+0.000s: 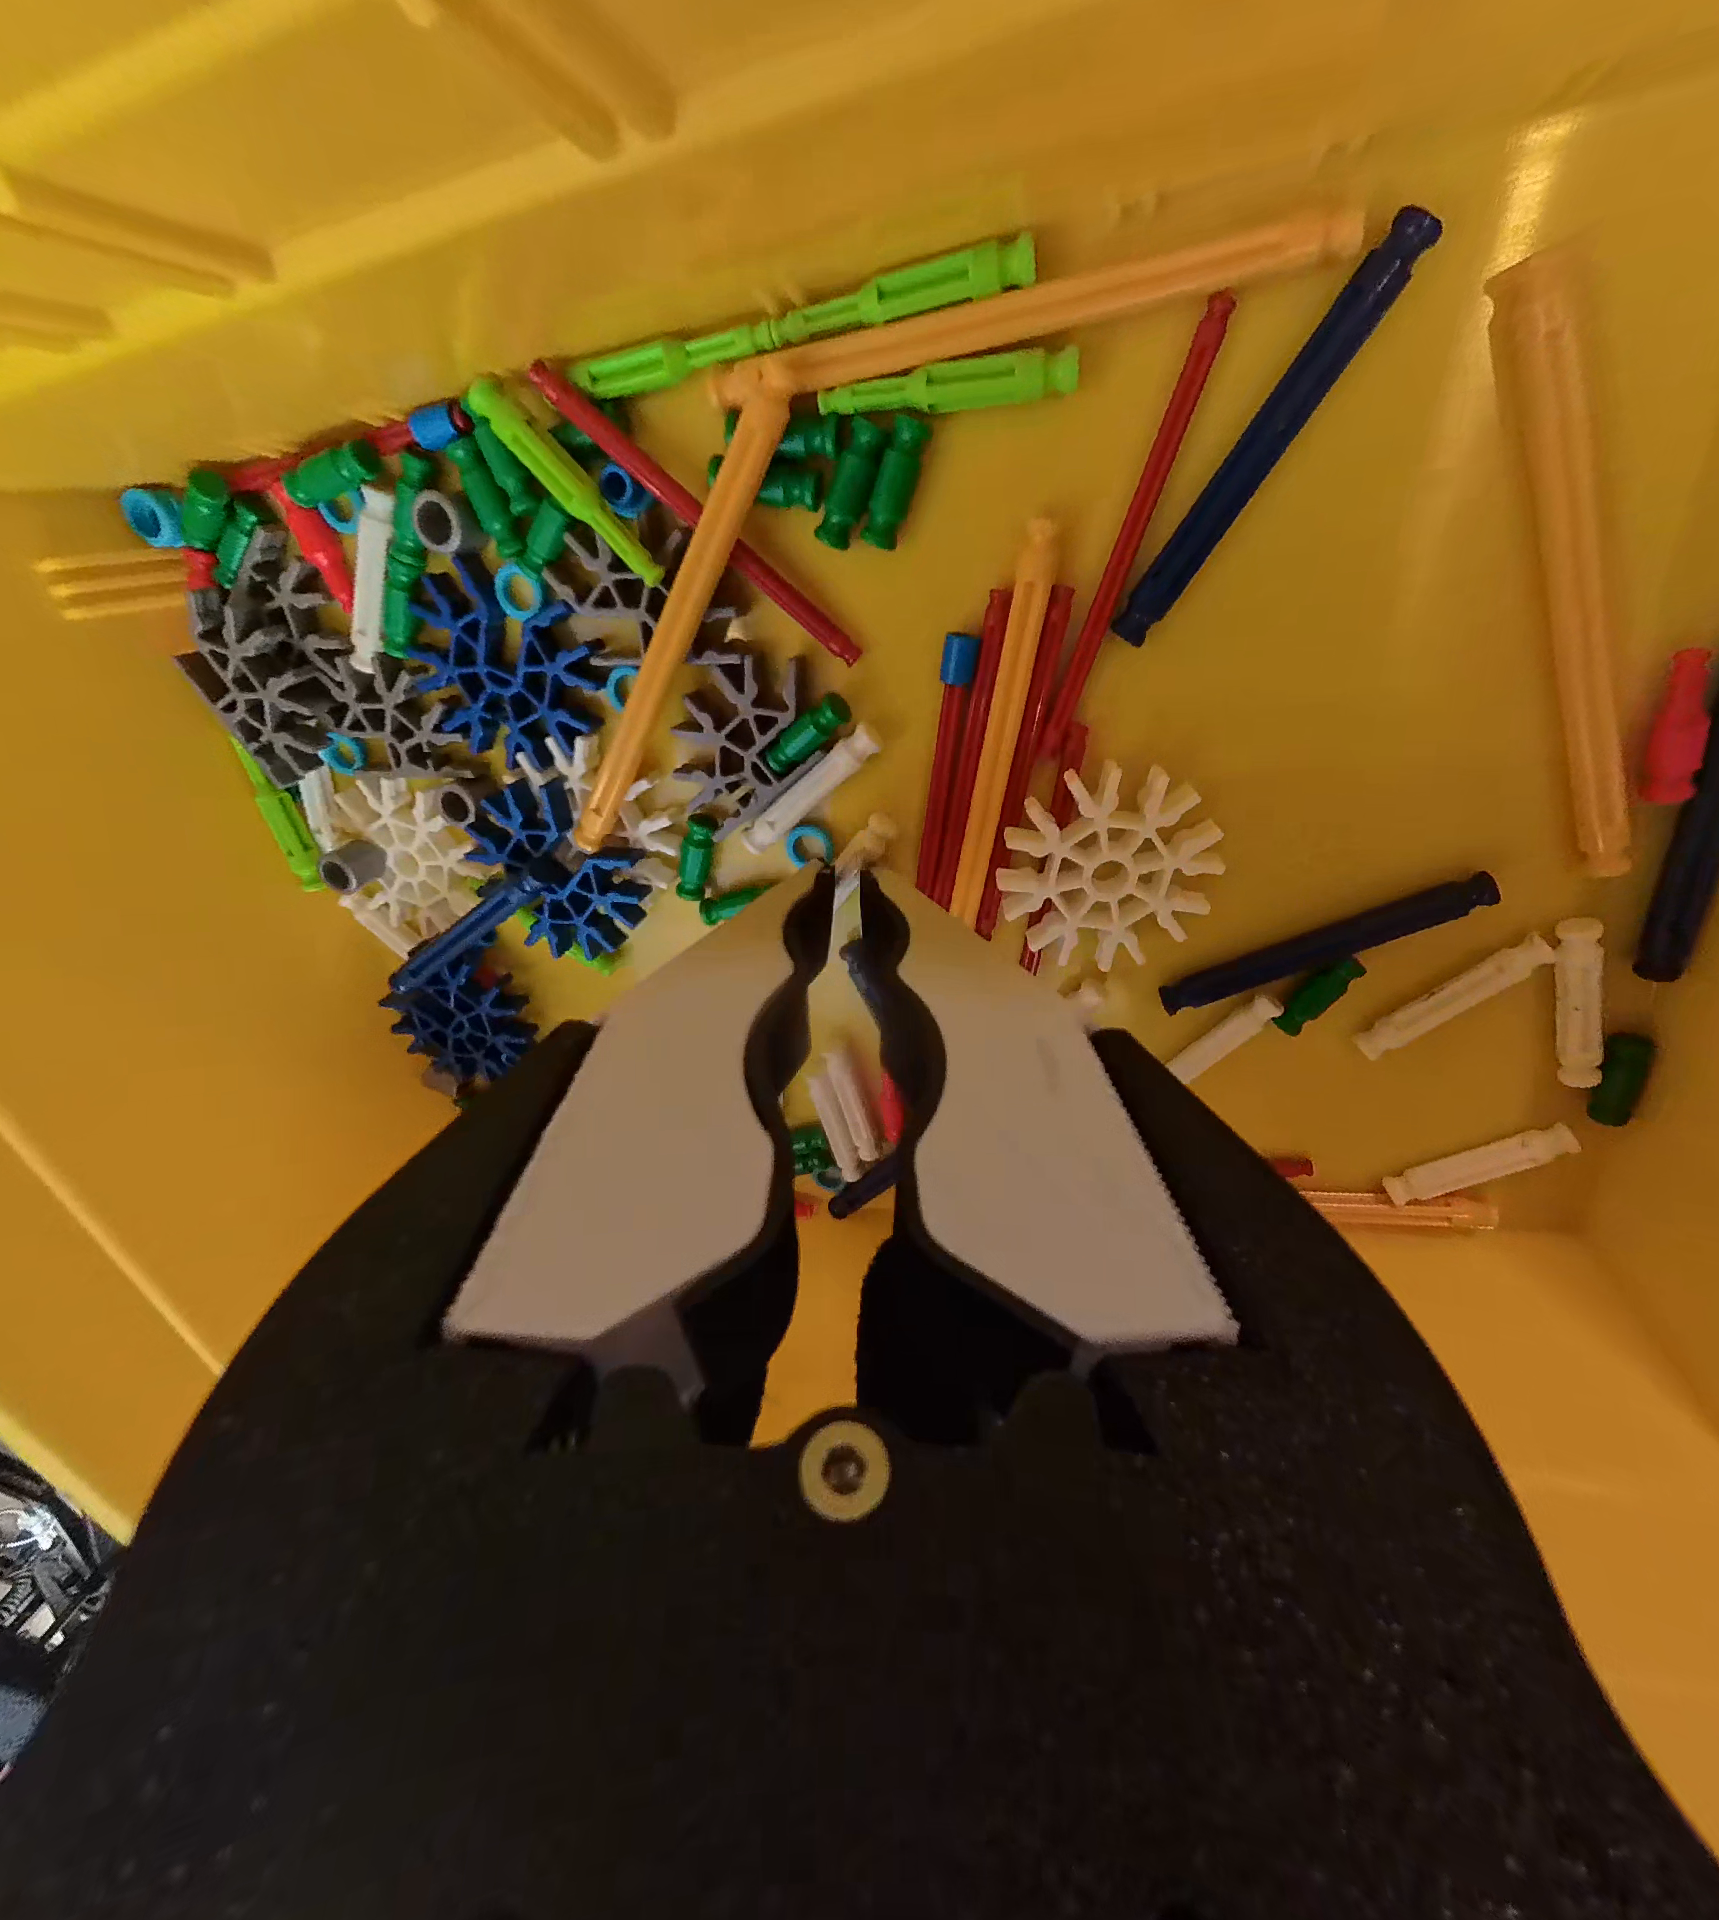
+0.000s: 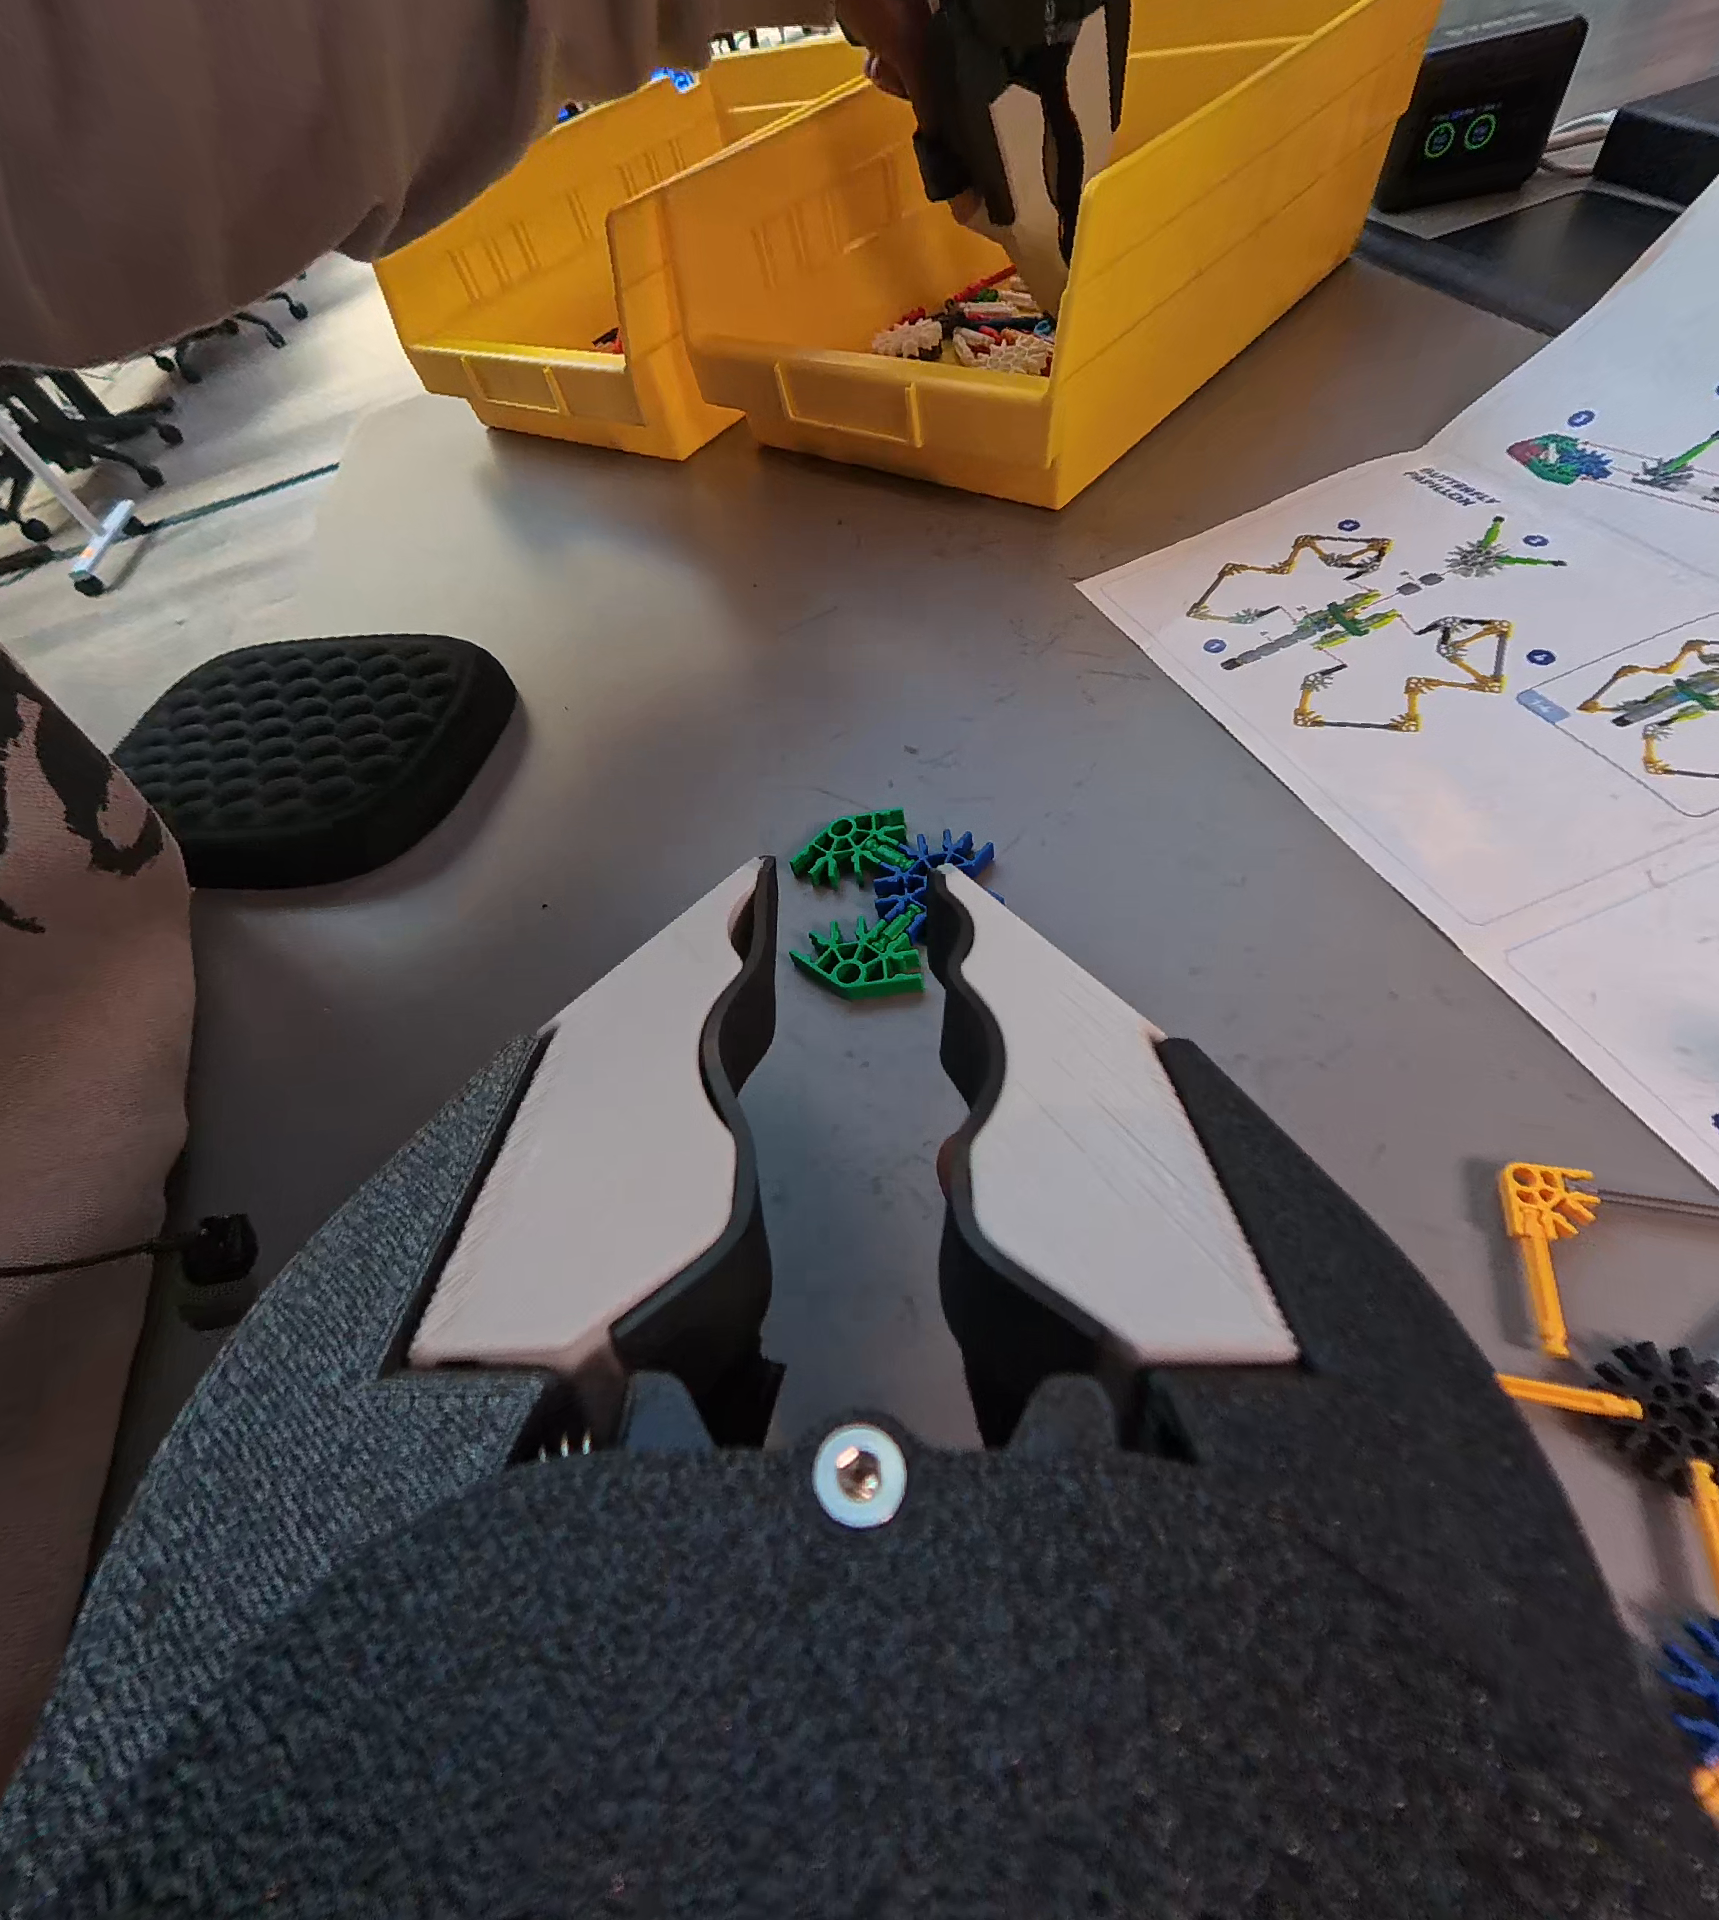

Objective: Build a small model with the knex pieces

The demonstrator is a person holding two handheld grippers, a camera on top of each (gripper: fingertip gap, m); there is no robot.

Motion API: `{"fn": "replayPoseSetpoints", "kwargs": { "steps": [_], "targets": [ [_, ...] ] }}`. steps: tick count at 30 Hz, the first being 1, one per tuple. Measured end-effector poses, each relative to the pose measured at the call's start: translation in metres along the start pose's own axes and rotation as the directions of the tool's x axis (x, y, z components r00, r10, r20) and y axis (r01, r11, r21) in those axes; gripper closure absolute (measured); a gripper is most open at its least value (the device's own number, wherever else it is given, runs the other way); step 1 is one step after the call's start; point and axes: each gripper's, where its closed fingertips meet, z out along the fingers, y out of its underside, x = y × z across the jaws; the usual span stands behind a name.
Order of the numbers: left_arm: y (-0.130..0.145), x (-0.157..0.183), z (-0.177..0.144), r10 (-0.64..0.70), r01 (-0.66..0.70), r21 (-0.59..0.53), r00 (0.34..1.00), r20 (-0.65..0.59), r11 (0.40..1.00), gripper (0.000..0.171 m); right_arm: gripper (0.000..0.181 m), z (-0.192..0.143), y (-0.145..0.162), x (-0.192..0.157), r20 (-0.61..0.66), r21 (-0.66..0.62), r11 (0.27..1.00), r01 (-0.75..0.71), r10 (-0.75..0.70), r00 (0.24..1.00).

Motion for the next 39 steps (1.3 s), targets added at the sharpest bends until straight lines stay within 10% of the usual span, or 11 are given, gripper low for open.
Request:
{"fn": "replayPoseSetpoints", "kwargs": {
  "steps": [13, 18, 23, 29, 39],
  "targets": [
    [0.005, 0.007, -0.003, -0.066, 0.061, -0.055, 0.994, -0.09, 0.997, 0.165, 0.154, 0.0, 0.003, 0.0, -0.01, -0.017, 1.0, 0.024, -0.024, 1.0],
    [-0.033, 0.012, -0.061, -0.121, 0.12, 0.136, 0.993, 0.0, 0.983, 0.166, 0.154, -0.001, 0.001, 0.006, -0.045, -0.013, 1.0, 0.027, -0.027, 0.999],
    [-0.122, 0.117, -0.126, 0.037, -0.005, 0.416, 0.997, -0.068, 0.909, 0.165, 0.154, -0.002, 0.003, 0.015, -0.094, -0.02, 1.0, 0.01, -0.012, 0.996],
    [-0.187, 0.257, -0.099, 0.319, -0.205, 0.479, 0.933, -0.169, 0.853, 0.165, 0.154, 0.0, 0.004, 0.017, -0.134, -0.04, 0.999, 0.019, -0.025, 0.991],
    [-0.216, 0.299, -0.06, 0.46, -0.35, 0.406, 0.861, -0.216, 0.845, 0.165, 0.154, -0.003, 0.004, 0.018, -0.163, -0.06, 0.996, 0.071, -0.08, 0.983]
  ]
}}
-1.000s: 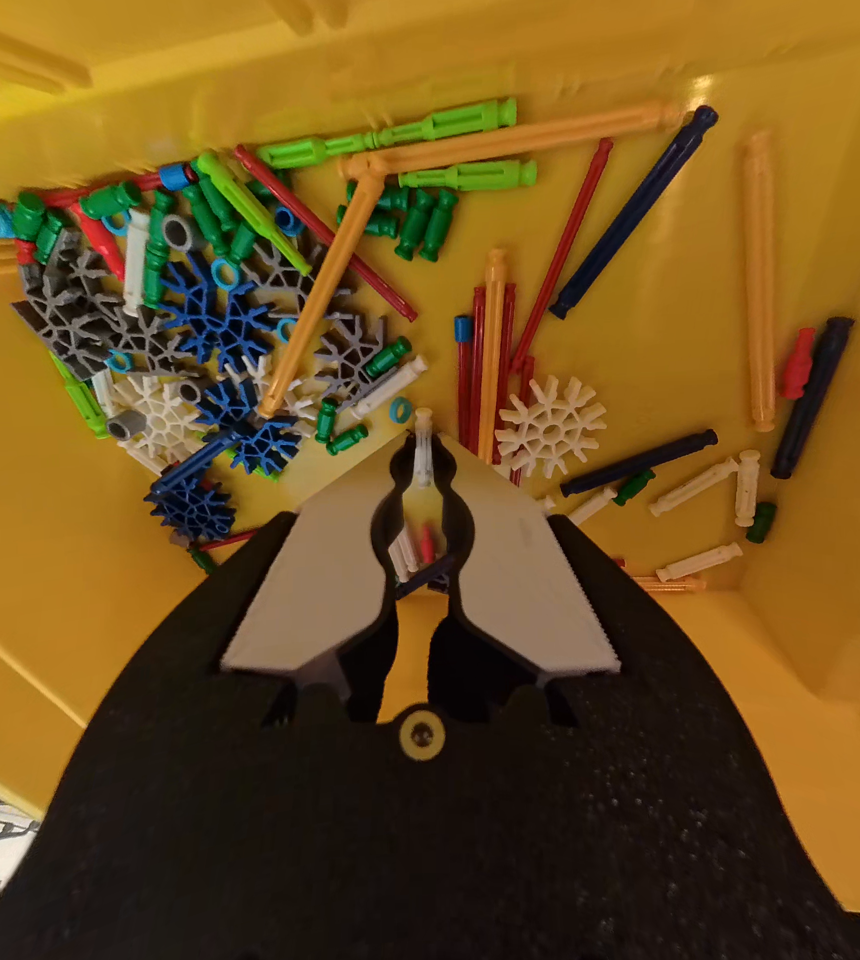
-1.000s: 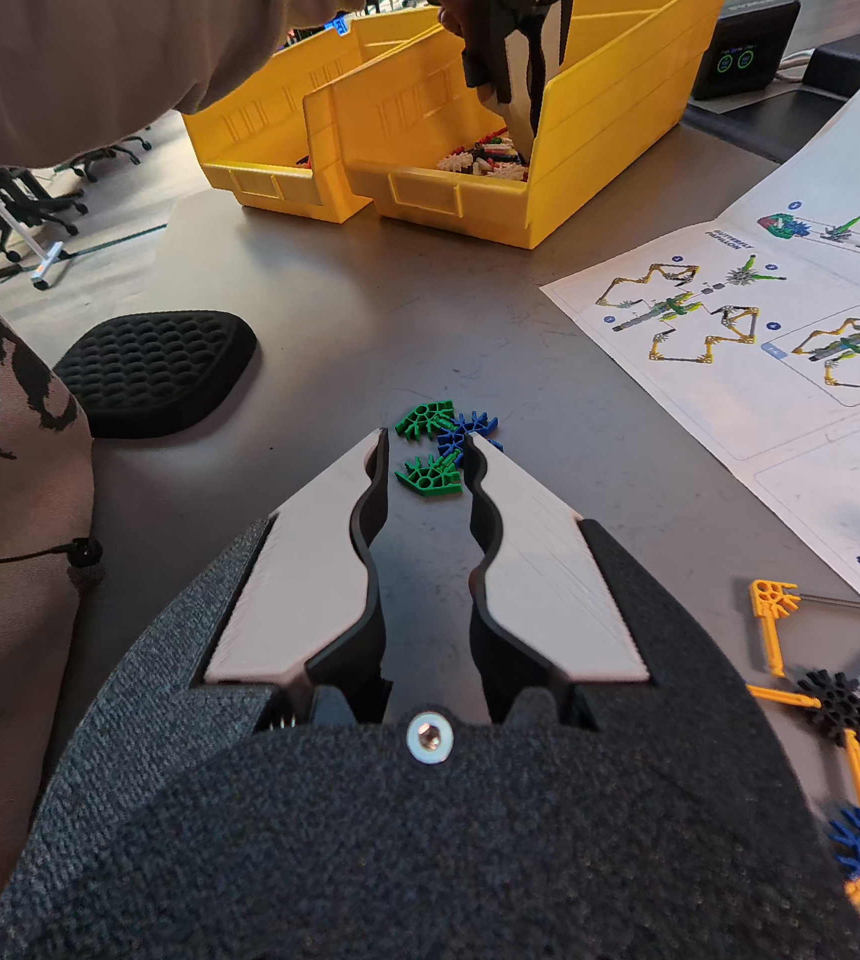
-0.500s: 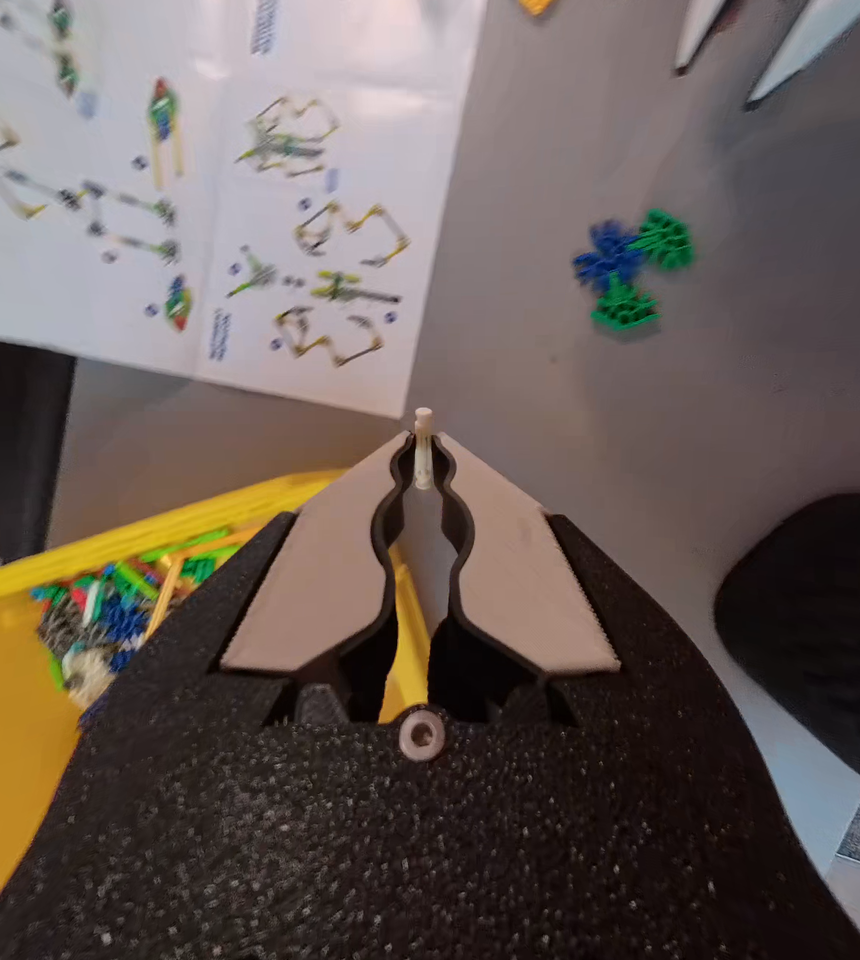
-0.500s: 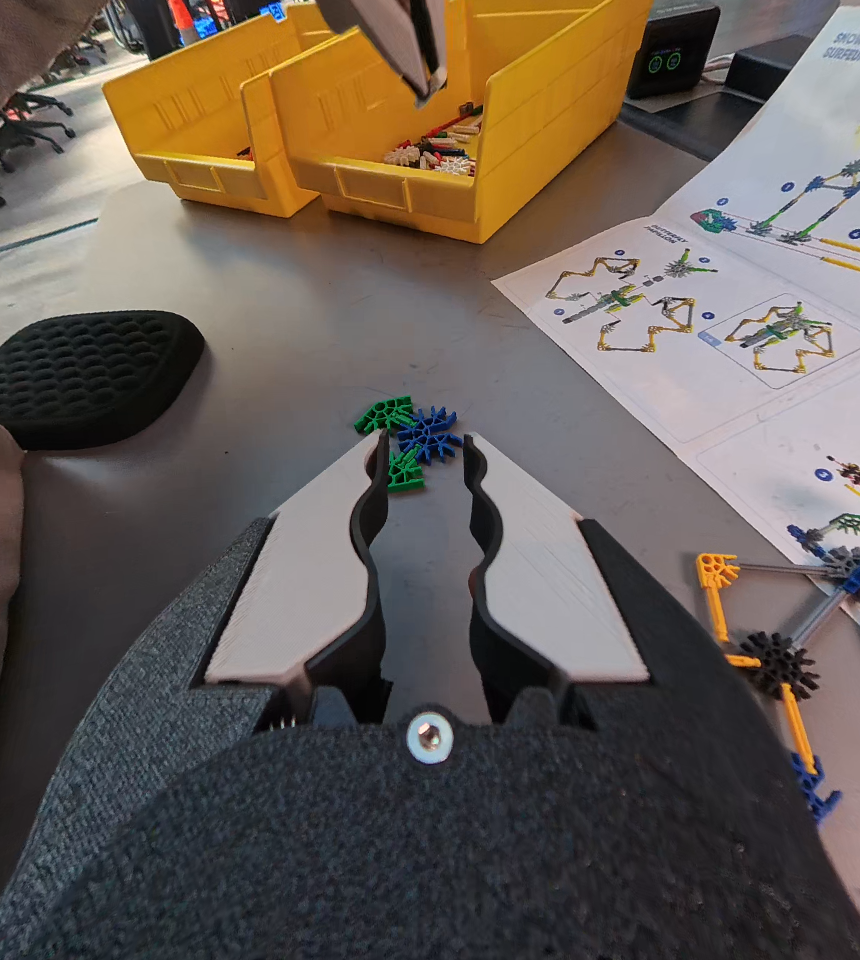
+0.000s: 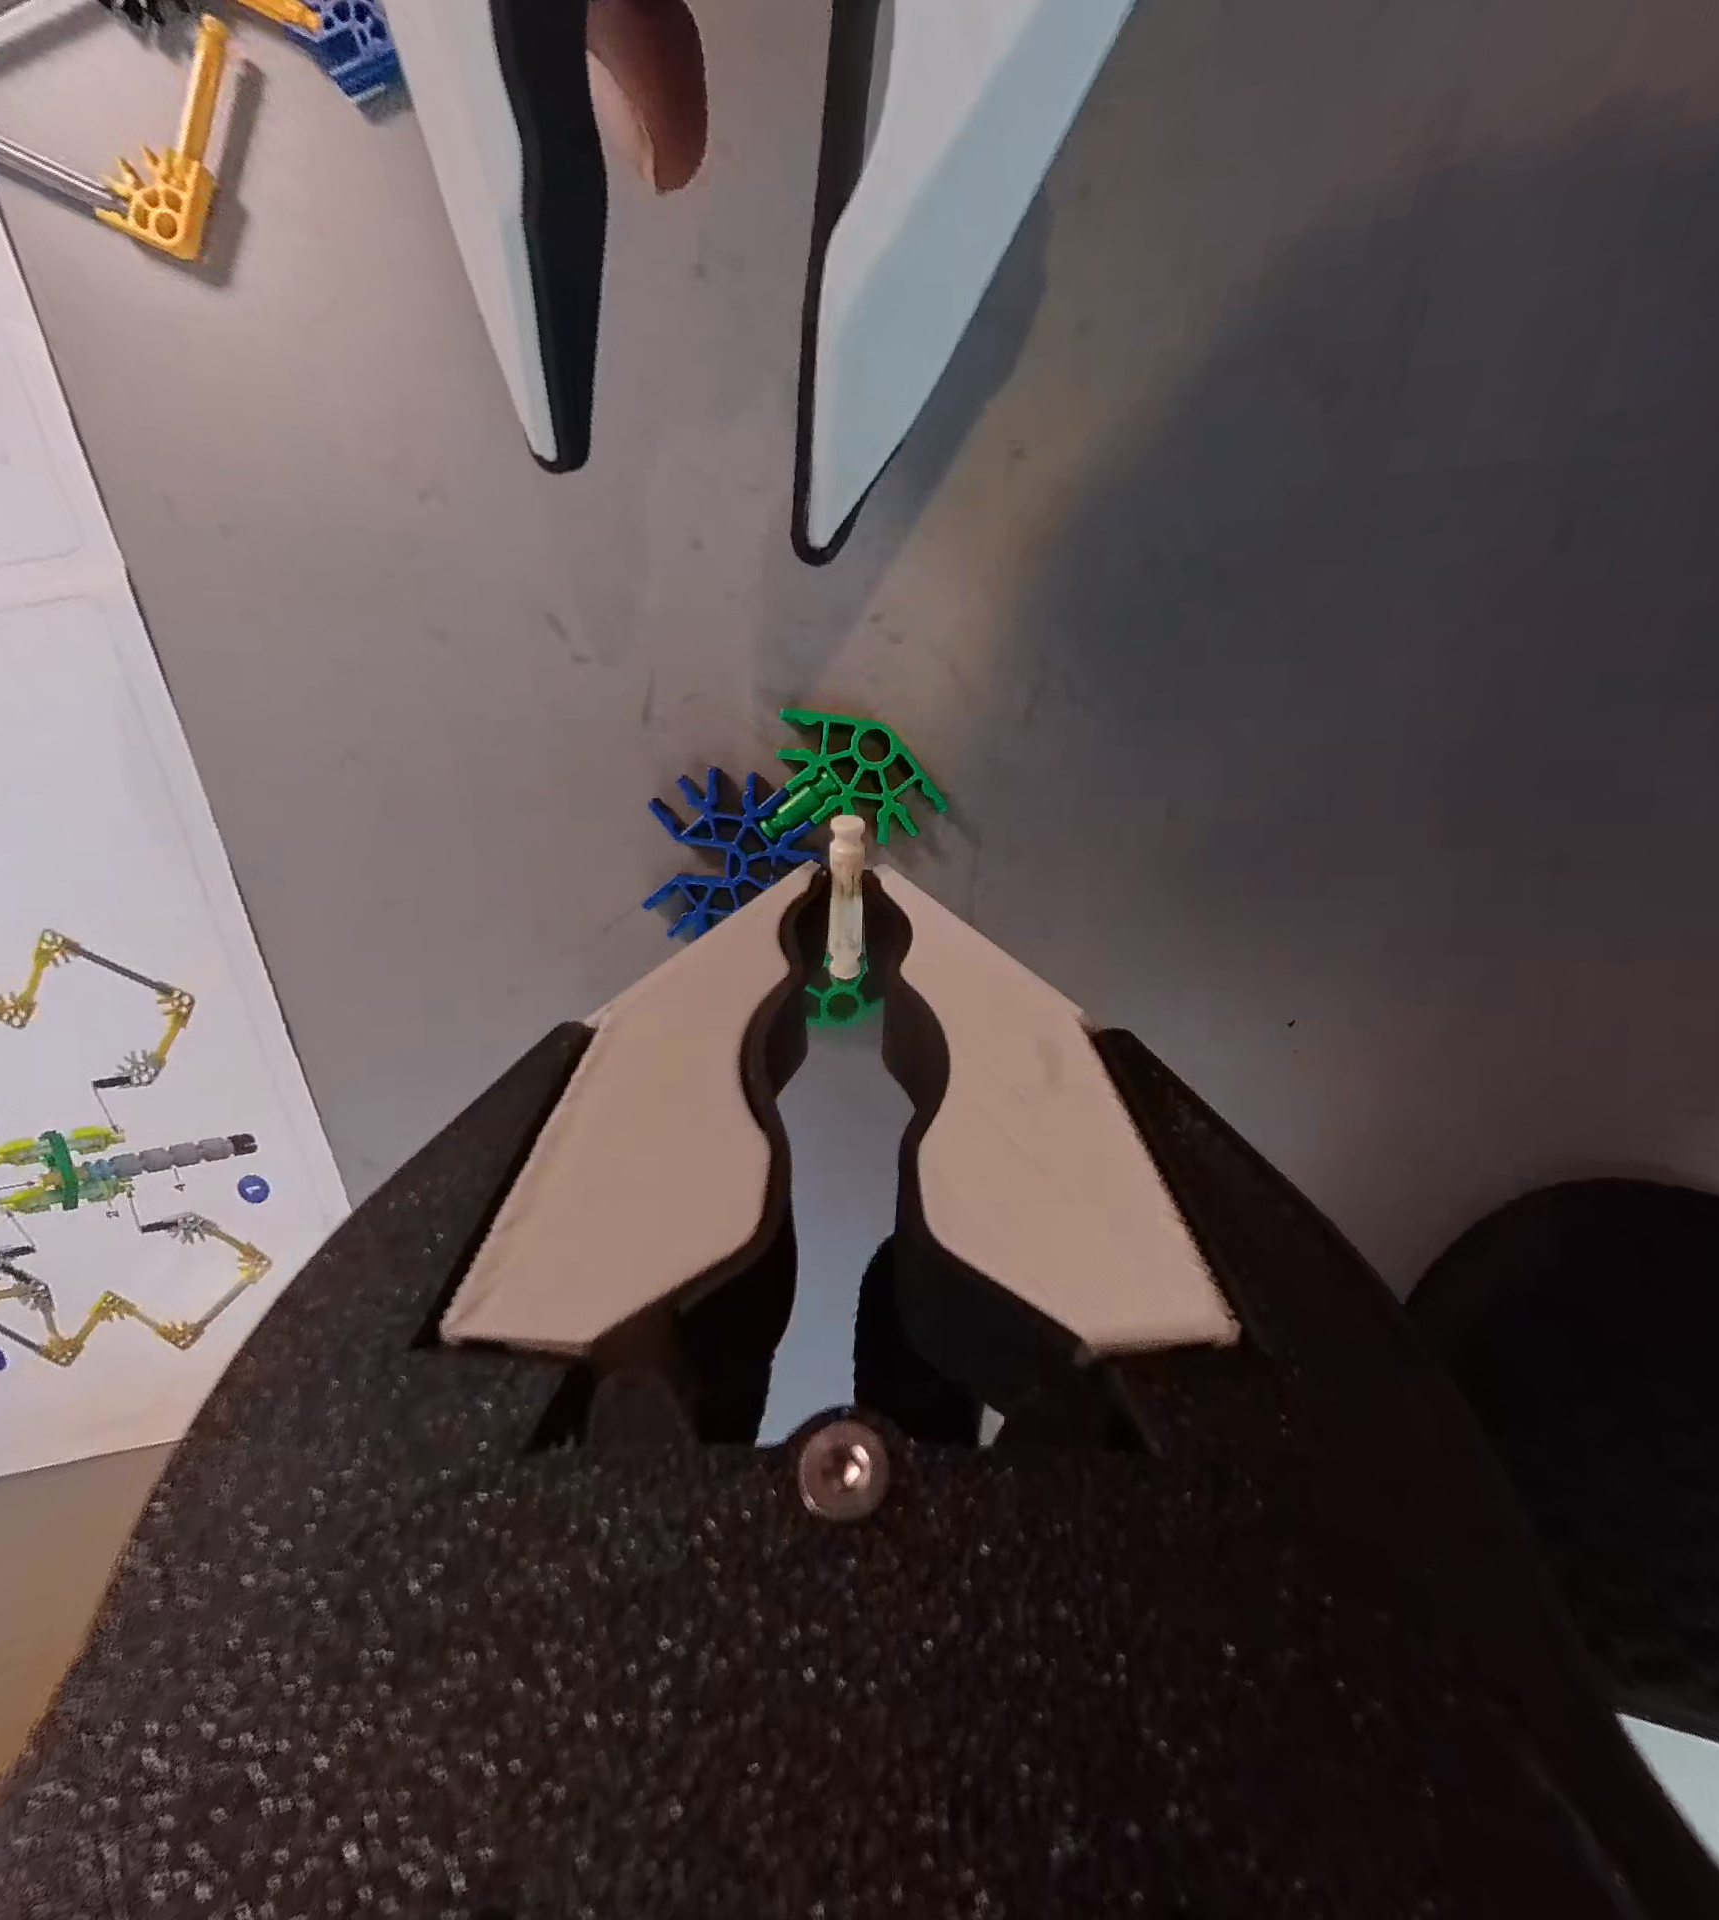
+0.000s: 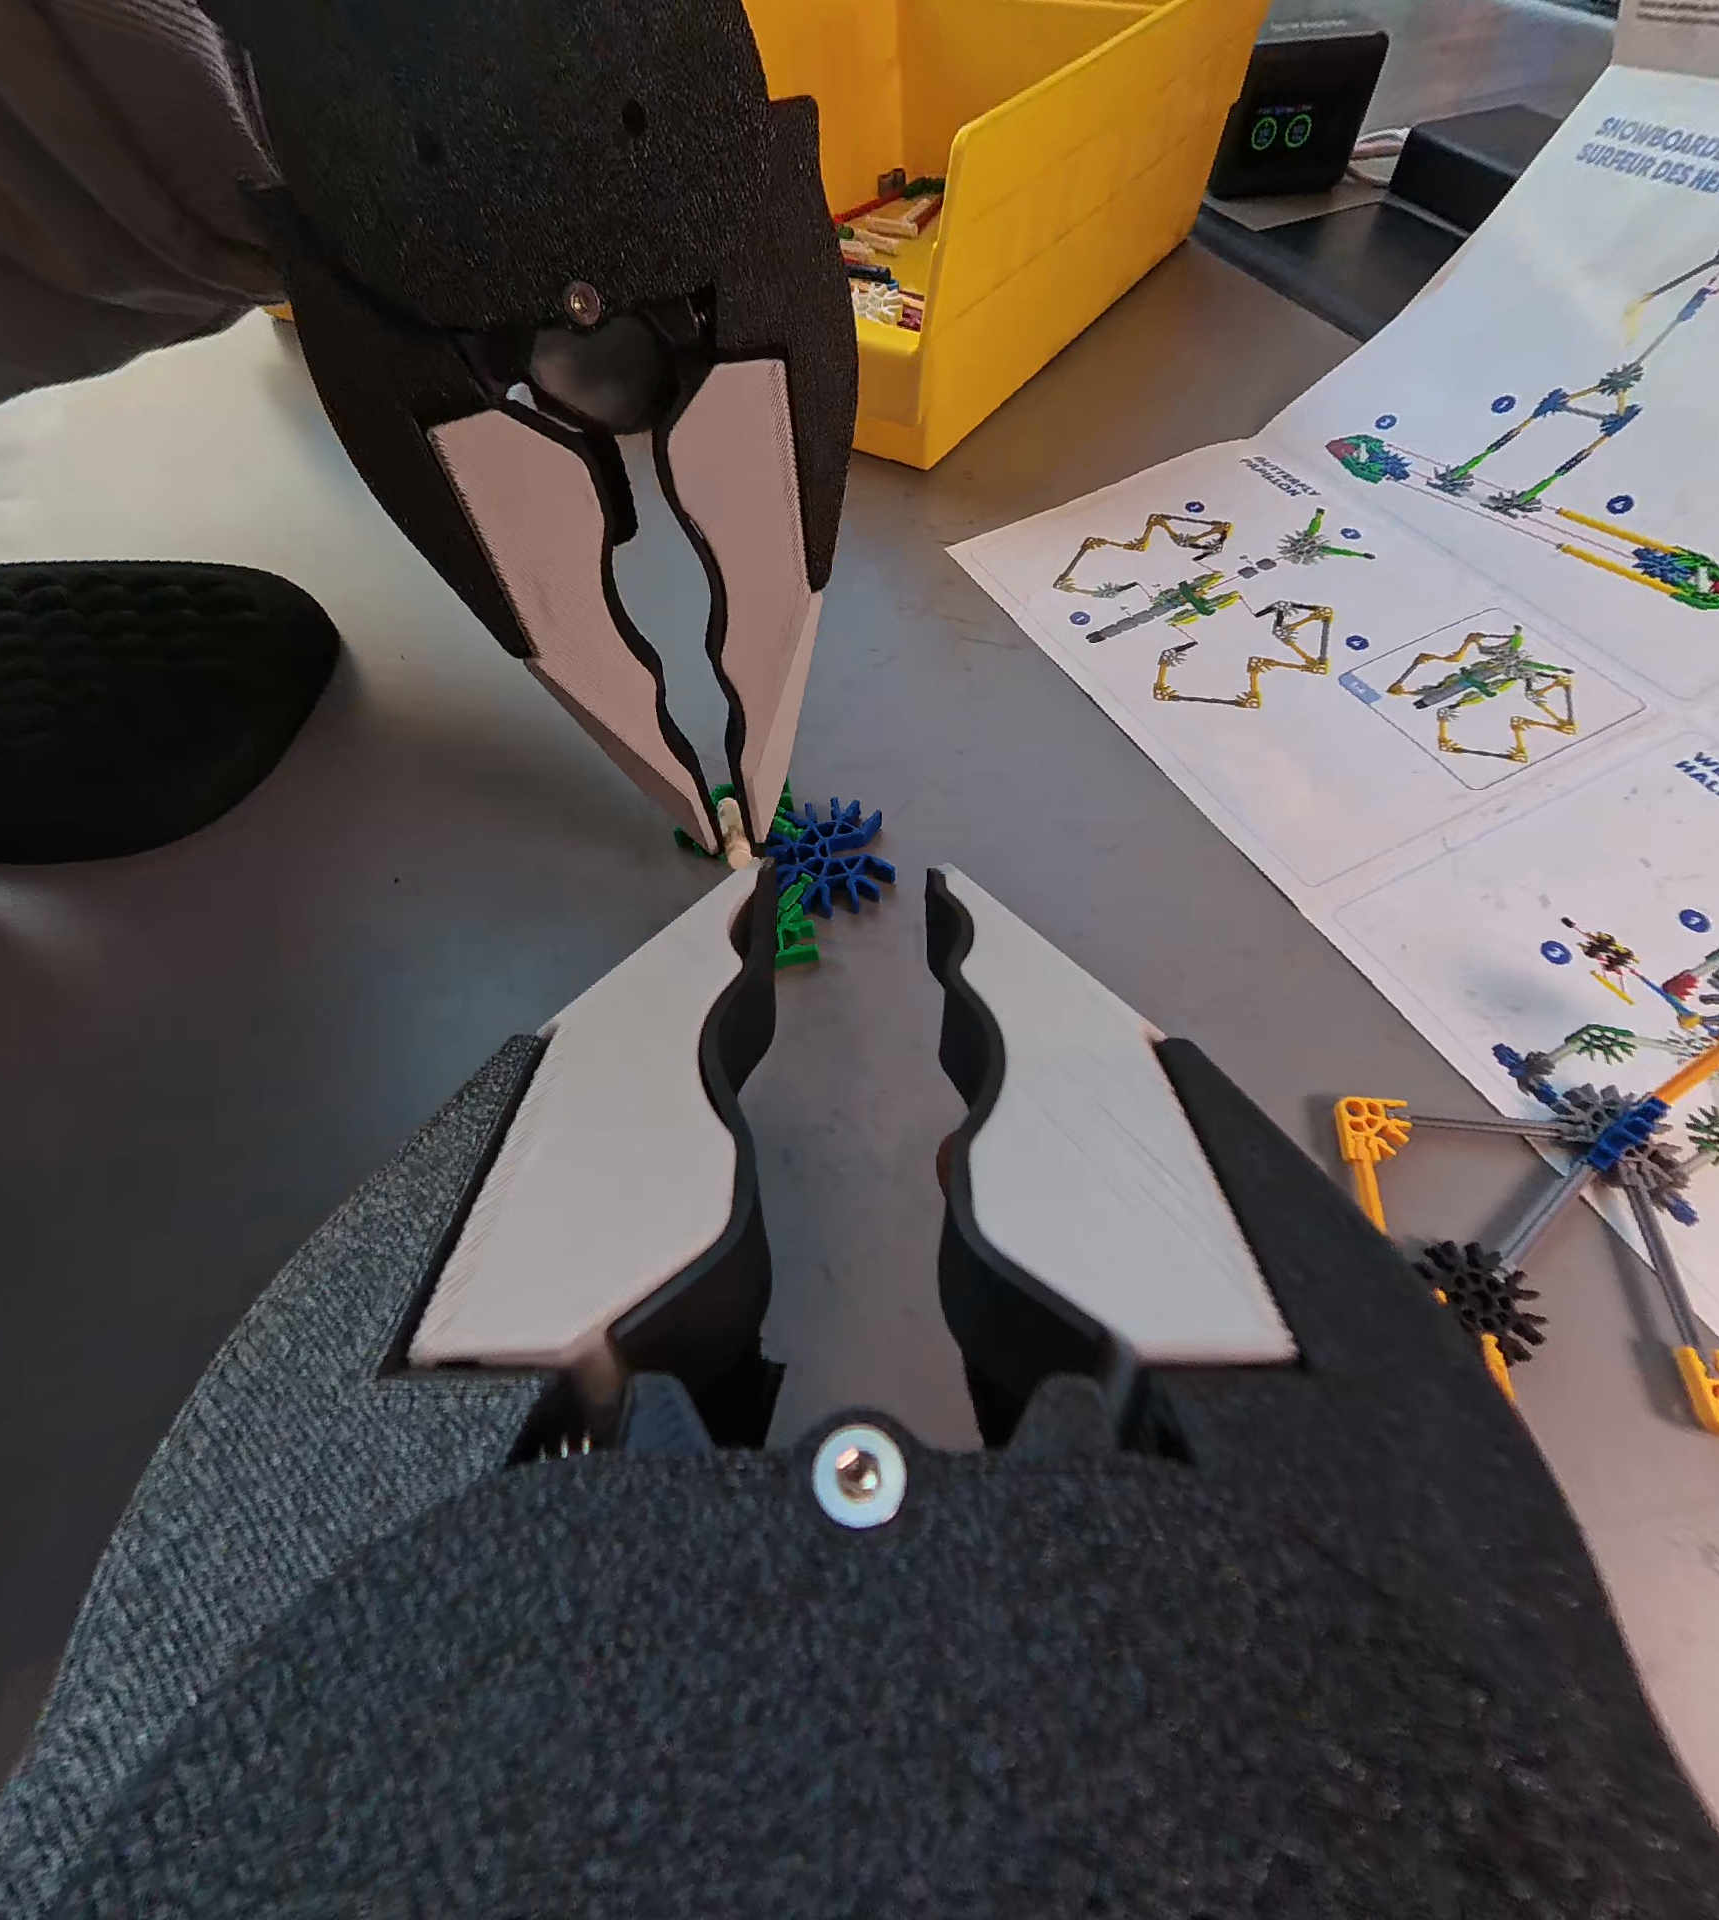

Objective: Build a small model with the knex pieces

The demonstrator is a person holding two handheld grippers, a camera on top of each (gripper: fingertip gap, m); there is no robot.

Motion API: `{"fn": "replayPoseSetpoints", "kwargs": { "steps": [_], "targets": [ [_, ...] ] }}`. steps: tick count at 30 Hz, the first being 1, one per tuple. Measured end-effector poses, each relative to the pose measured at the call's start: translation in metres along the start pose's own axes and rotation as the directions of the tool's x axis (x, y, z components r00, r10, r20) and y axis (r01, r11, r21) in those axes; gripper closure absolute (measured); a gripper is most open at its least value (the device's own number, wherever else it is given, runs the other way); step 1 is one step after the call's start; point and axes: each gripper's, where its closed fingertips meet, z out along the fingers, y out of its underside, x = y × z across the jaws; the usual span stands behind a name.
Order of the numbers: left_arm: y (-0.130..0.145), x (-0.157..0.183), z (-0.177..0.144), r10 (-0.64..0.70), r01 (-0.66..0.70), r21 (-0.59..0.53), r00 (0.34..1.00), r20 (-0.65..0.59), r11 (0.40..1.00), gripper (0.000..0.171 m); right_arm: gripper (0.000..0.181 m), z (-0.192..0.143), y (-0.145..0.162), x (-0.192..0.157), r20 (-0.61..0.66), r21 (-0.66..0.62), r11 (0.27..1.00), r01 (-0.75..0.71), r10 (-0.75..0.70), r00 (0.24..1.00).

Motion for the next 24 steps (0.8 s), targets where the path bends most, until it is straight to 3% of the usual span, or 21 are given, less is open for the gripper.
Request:
{"fn": "replayPoseSetpoints", "kwargs": {
  "steps": [13, 19, 24],
  "targets": [
    [0.002, 0.003, 0.01, 0.043, -0.045, -0.049, 0.999, -0.025, 0.998, 0.165, 0.154, 0.0, 0.0, -0.002, 0.009, 0.0, 1.0, 0.008, -0.008, 1.0],
    [-0.004, 0.002, 0.001, 0.011, -0.011, 0.043, 1.0, -0.009, 0.999, 0.164, 0.154, 0.001, 0.002, -0.002, 0.013, -0.008, 1.0, 0.008, -0.008, 1.0],
    [0.015, -0.009, -0.015, -0.115, 0.11, 0.139, 0.993, 0.026, 0.984, 0.156, 0.154, 0.003, 0.006, -0.006, 0.027, -0.025, 1.0, 0.015, -0.014, 1.0]
  ]
}}
